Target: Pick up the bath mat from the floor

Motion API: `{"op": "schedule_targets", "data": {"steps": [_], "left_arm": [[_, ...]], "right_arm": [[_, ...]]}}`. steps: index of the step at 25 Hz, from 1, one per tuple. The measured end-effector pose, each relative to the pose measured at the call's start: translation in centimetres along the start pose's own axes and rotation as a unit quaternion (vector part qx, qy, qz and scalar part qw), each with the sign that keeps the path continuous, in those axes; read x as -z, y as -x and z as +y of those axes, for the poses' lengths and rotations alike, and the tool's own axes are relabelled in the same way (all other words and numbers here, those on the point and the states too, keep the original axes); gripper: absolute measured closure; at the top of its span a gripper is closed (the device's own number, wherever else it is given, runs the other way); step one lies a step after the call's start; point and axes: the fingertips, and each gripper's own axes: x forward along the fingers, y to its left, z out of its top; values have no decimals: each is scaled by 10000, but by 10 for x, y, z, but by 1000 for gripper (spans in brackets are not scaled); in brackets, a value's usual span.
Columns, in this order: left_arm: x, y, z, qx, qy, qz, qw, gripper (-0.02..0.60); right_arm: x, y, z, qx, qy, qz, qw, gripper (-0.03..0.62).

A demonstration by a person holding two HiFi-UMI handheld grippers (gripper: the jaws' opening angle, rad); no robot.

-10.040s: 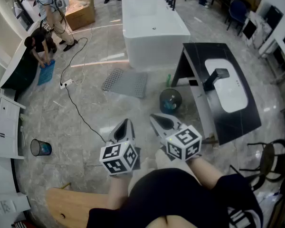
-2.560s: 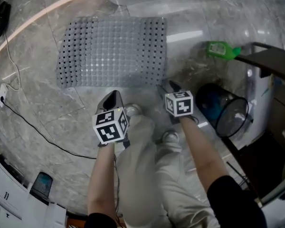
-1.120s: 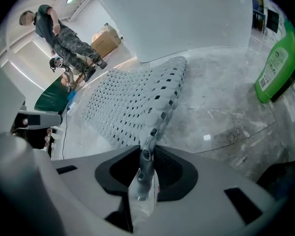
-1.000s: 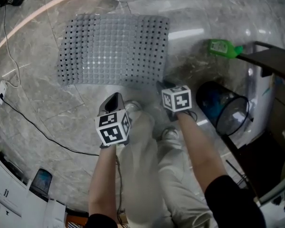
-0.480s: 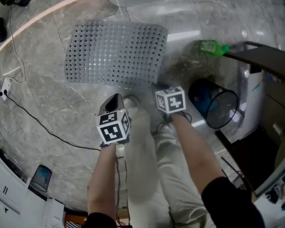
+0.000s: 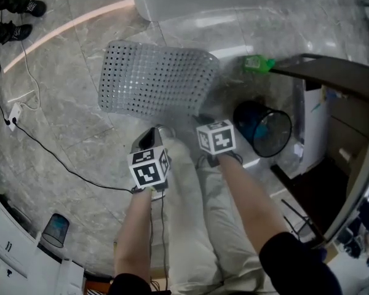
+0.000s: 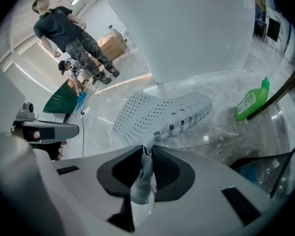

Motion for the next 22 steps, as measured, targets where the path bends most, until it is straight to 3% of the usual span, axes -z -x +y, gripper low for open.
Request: {"op": "schedule_targets", "data": {"steps": [10, 22], "left_arm": [[-10, 52, -29, 40, 1, 8, 10000, 588], [-23, 113, -50, 28, 258, -41, 9997, 588]], "right_arm": [[-17, 67, 22, 27, 52, -114, 9999, 534], [-34, 138, 49, -74, -64, -327, 9994, 536]]}}
